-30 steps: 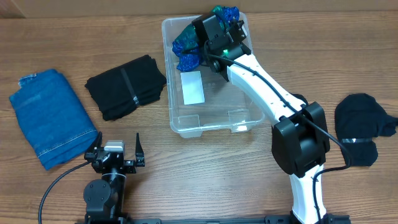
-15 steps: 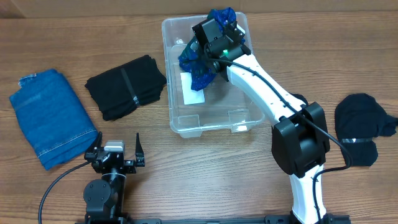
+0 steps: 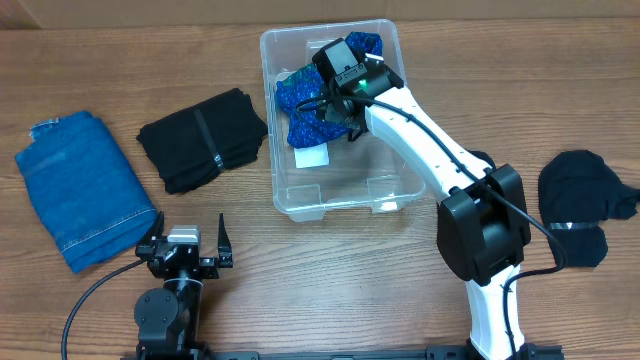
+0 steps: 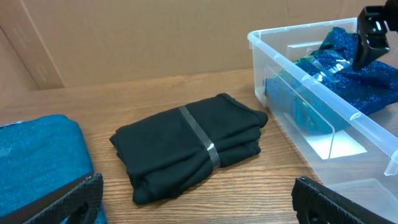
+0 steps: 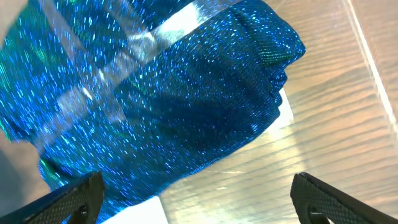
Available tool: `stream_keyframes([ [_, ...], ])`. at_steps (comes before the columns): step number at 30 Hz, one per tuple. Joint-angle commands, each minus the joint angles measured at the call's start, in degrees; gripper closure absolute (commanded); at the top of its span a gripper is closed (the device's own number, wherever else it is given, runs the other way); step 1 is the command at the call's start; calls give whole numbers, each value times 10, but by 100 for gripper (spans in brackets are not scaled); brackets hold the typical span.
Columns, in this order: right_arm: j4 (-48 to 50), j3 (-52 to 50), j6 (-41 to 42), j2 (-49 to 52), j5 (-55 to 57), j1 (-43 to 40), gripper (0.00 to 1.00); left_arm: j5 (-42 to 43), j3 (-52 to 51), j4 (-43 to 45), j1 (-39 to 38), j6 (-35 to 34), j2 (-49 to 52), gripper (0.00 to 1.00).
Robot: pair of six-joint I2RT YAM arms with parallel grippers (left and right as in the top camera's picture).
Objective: Pack container
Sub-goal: 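Lower the sparkly fabric into the bin and open the right gripper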
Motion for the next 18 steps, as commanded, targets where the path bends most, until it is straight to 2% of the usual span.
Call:
stream_keyframes([
  [1, -7, 42, -109, -33, 1, 1, 0, -5, -3, 1, -3, 13, -1, 0],
  [2, -4, 47, -126, -38, 2, 1, 0, -5, -3, 1, -3, 13, -1, 0],
  [3, 7, 52, -157, -43, 2, 0, 10, -5, -3, 1, -3, 13, -1, 0],
  [5, 37, 52, -203, -45, 2, -3, 72, -5, -3, 1, -3, 13, -1, 0],
  [6, 45, 52, -208, -44, 2, -6, 89, -5, -3, 1, -3, 13, -1, 0],
  [7, 60, 52, -208, -43, 2, -11, 96, -5, -3, 1, -3, 13, -1, 0],
  [18, 264, 52, -204, -28, 1, -58, 96, -5, -3, 1, -3, 13, -1, 0],
])
